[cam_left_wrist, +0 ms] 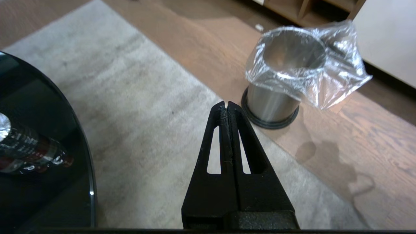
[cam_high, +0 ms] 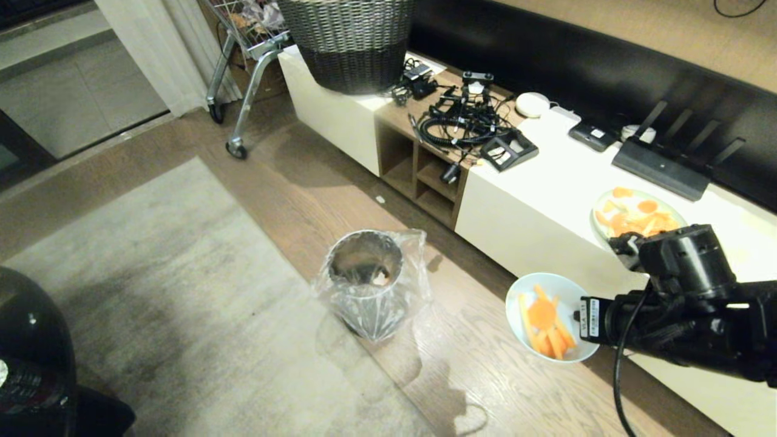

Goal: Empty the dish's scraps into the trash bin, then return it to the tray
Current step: Move the bowl over the trash can

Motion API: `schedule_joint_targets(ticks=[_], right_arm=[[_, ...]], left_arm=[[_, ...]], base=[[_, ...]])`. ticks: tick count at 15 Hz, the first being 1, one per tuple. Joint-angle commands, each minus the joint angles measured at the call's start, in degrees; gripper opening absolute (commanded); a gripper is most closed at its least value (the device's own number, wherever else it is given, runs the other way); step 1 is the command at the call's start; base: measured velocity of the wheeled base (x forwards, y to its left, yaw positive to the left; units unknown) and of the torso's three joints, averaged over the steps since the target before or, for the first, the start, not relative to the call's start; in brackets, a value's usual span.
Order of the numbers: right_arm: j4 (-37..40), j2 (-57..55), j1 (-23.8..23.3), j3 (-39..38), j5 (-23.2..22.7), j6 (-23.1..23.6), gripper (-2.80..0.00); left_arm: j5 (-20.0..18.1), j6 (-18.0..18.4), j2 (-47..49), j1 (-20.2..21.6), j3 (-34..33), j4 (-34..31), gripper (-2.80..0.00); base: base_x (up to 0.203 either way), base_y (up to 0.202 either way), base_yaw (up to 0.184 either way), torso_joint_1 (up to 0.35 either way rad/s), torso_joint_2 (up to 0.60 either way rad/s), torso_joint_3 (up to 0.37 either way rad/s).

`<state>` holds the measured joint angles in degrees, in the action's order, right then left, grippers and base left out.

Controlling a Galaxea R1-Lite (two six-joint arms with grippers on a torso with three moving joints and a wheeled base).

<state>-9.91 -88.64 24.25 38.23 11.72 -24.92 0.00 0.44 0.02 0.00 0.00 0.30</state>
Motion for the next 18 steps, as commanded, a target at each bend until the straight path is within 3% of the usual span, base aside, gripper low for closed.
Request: schedule_joint_targets(ticks=[1, 14, 18], right_arm=[[0.06, -0.22, 0.01, -0.39, 0.06, -0.25, -2.8], [-0.11, 3.4, -0.08, -6.94, 0.24, -1.27, -2.8], [-0.02, 4.09, -0.08, -7.15, 0.24, -1.89, -2.8]], left_arm=[[0.0, 0.0, -0.02, 0.0, 0.0, 0.05, -2.8], [0.09, 0.0, -0.02, 0.0, 0.0, 0.09, -2.8], [0.26, 0.18, -0.02, 0.0, 0.0, 0.13, -2.8]], base=[[0.0, 0.0, 0.0, -0.002, 0.0, -0.198], [0.0, 0.0, 0.0, 0.004, 0.0, -0.195], [0.0, 0.0, 0.0, 0.004, 0.0, -0.05]])
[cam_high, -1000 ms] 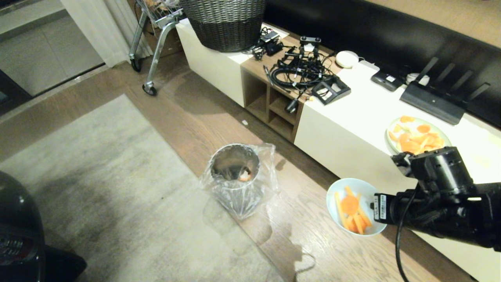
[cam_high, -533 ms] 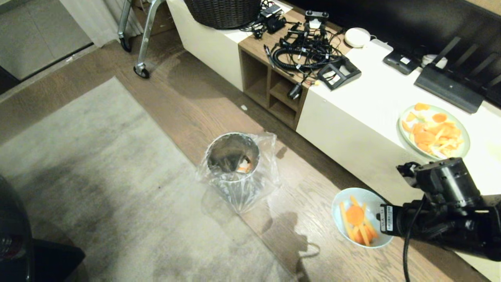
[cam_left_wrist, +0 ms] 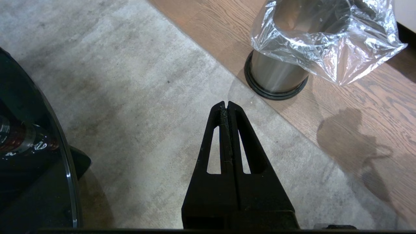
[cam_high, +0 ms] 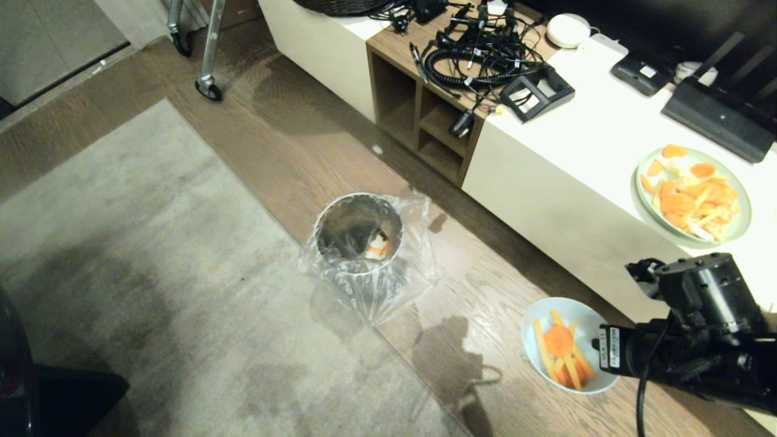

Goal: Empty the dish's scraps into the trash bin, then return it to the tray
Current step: Move the bowl over the trash can

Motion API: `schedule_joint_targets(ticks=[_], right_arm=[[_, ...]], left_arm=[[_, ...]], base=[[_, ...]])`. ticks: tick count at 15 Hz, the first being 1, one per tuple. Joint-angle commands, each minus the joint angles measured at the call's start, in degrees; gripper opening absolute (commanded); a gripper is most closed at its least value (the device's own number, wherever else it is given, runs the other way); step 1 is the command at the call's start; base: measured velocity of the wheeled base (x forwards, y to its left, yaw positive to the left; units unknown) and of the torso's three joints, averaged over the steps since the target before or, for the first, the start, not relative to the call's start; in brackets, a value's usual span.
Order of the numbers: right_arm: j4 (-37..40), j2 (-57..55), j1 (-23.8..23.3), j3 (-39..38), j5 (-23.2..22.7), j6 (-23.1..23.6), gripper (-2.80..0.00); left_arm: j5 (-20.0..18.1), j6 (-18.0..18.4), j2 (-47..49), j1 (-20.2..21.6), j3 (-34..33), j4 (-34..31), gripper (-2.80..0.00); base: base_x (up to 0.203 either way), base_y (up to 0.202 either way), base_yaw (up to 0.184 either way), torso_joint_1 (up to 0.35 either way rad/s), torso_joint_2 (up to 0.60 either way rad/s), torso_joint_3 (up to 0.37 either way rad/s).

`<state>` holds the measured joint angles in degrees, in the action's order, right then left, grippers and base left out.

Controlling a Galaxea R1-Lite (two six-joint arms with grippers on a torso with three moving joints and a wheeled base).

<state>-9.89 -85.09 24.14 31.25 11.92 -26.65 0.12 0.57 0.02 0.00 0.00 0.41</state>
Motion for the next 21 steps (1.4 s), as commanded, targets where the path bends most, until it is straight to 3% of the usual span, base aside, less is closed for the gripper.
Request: schedule_joint_targets(ticks=[1, 10, 16, 21], right_arm=[[-0.05, 0.62, 0.03, -0.15, 0.12, -0.23, -2.8], [-0.22, -0.48, 0.07, 2.3, 0.21, 0.24, -2.8], [-0.22, -10.1, 0.17, 15.32, 0.96, 2.03, -2.8], [-0.26, -21.19, 3.08, 31.27, 7.16, 2.21, -2.8]], left_arm=[[0.14, 0.04, -0.02, 0.0, 0.0, 0.03, -2.8], [-0.04, -0.05, -0.02, 0.0, 0.0, 0.03, -2.8], [0.14, 0.04, -0.02, 0.0, 0.0, 0.03, -2.8], [0.14, -0.05, -0.02, 0.0, 0.0, 0.03, -2.8]], base=[[0.0, 0.0, 0.0, 0.0, 0.0, 0.0], [0.0, 0.0, 0.0, 0.0, 0.0, 0.0], [0.0, 0.0, 0.0, 0.0, 0.0, 0.0], [0.0, 0.0, 0.0, 0.0, 0.0, 0.0]])
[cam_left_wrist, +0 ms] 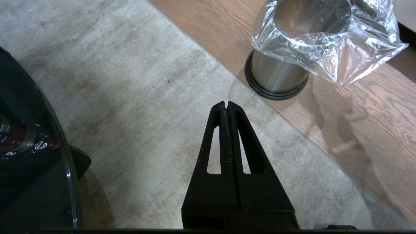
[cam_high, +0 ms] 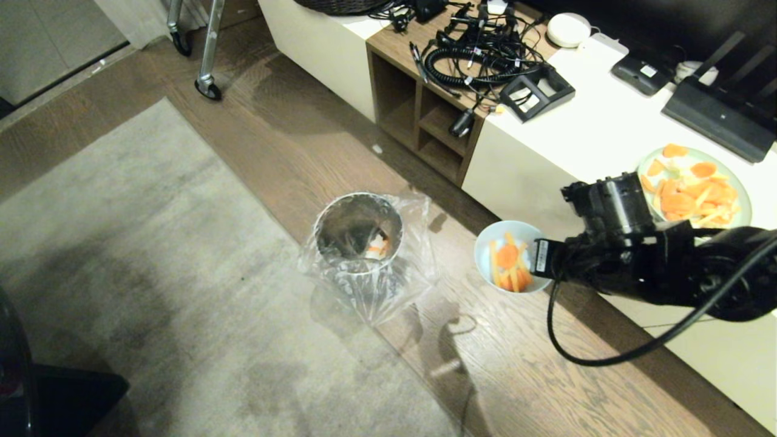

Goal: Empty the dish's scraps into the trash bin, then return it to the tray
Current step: Move the bowl over the trash can

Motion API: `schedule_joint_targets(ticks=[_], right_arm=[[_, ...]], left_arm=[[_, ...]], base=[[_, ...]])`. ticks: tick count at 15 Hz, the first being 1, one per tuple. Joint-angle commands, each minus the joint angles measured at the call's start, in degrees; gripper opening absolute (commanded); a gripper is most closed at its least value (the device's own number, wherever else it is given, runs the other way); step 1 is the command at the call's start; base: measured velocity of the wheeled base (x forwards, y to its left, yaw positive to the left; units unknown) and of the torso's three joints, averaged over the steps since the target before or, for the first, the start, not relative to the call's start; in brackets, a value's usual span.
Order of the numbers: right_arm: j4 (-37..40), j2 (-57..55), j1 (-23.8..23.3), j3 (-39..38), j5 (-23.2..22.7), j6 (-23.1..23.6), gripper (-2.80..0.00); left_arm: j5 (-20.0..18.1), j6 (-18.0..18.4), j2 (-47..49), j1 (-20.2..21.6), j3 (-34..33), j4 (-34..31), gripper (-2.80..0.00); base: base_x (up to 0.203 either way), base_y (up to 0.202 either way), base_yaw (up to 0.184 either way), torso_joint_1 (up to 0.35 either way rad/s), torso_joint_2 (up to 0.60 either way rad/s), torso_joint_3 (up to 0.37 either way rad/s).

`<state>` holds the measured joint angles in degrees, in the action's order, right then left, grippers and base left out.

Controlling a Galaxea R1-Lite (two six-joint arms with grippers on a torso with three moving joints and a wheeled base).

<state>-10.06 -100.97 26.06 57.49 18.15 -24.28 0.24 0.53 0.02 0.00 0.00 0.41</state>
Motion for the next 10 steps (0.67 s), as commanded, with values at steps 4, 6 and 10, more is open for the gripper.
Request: schedule_joint_targets(ticks=[4, 6, 10], right_arm=[[0.02, -10.75, 5.03, 17.22, 3.52, 0.1, -2.8], [-0.16, -13.15, 6.81, 21.55, 5.06, 2.66, -2.8], [-5.89, -18.03, 8.23, 27.19, 6.84, 8.75, -2.8]], left_arm=[[0.02, 0.0, -0.02, 0.0, 0.0, 0.02, -2.8], [0.02, 0.0, -0.02, 0.0, 0.0, 0.02, -2.8], [0.02, 0.0, -0.02, 0.0, 0.0, 0.02, -2.8]], base=[[0.0, 0.0, 0.0, 0.0, 0.0, 0.0], [0.0, 0.0, 0.0, 0.0, 0.0, 0.0], [0.0, 0.0, 0.0, 0.0, 0.0, 0.0]])
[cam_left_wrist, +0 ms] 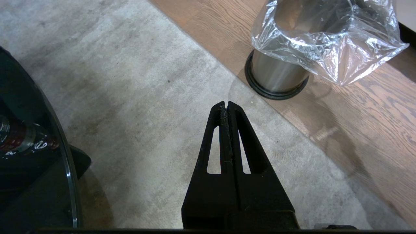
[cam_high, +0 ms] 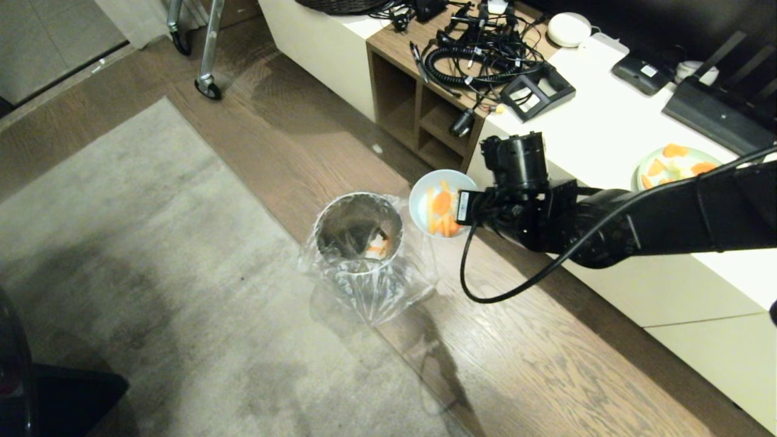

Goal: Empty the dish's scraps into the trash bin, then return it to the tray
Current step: Pour the leftover food from the bowl into the trash can

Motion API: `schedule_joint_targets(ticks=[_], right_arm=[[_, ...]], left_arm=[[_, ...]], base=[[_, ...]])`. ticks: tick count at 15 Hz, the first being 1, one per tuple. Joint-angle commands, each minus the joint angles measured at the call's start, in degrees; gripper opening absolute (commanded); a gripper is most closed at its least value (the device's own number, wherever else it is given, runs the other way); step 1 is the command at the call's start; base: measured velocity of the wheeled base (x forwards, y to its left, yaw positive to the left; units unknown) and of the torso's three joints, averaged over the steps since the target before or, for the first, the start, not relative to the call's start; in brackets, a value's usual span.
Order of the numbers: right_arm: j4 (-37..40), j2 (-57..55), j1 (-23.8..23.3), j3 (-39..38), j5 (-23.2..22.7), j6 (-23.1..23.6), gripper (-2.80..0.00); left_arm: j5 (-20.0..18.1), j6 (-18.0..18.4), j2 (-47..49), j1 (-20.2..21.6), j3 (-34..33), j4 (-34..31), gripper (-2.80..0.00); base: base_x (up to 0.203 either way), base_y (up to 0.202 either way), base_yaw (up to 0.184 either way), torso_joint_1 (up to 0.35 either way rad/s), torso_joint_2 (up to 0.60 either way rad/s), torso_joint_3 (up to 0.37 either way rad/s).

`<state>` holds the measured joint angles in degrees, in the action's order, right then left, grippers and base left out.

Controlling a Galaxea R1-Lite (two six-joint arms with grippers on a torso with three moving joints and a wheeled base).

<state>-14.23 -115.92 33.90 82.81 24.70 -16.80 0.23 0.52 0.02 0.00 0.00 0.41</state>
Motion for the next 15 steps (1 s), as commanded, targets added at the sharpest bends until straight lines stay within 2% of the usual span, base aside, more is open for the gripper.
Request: schedule_joint_targets(ticks=[1, 3, 8, 10, 13, 15], right_arm=[[-3.65, -4.27, 0.55, 3.11, 0.71, 2.81, -2.8], [-7.82, -6.82, 1.26, 5.74, 1.71, 6.07, -2.8], [-21.46, -12.87, 4.1, 10.62, 2.29, 19.85, -2.8], [-26.2, -13.97, 5.51, 10.52, 2.29, 24.04, -2.8], [-35.68, -15.85, 7.26, 10.12, 1.99, 33.1, -2.8], [-41.36, -16.74, 8.28, 9.78, 1.82, 37.03, -2.8]], left_arm=[[0.04, 0.0, -0.02, 0.0, 0.0, 0.02, -2.8], [0.04, 0.0, -0.02, 0.0, 0.0, 0.02, -2.8], [0.13, 0.0, -0.02, 0.0, 0.0, 0.02, -2.8], [0.13, 0.0, -0.02, 0.0, 0.0, 0.02, -2.8], [0.13, 0.0, -0.02, 0.0, 0.0, 0.02, -2.8], [0.13, 0.0, -0.02, 0.0, 0.0, 0.02, -2.8]], base=[[0.0, 0.0, 0.0, 0.0, 0.0, 0.0], [0.0, 0.0, 0.0, 0.0, 0.0, 0.0], [0.0, 0.0, 0.0, 0.0, 0.0, 0.0], [0.0, 0.0, 0.0, 0.0, 0.0, 0.0], [0.0, 0.0, 0.0, 0.0, 0.0, 0.0], [0.0, 0.0, 0.0, 0.0, 0.0, 0.0]])
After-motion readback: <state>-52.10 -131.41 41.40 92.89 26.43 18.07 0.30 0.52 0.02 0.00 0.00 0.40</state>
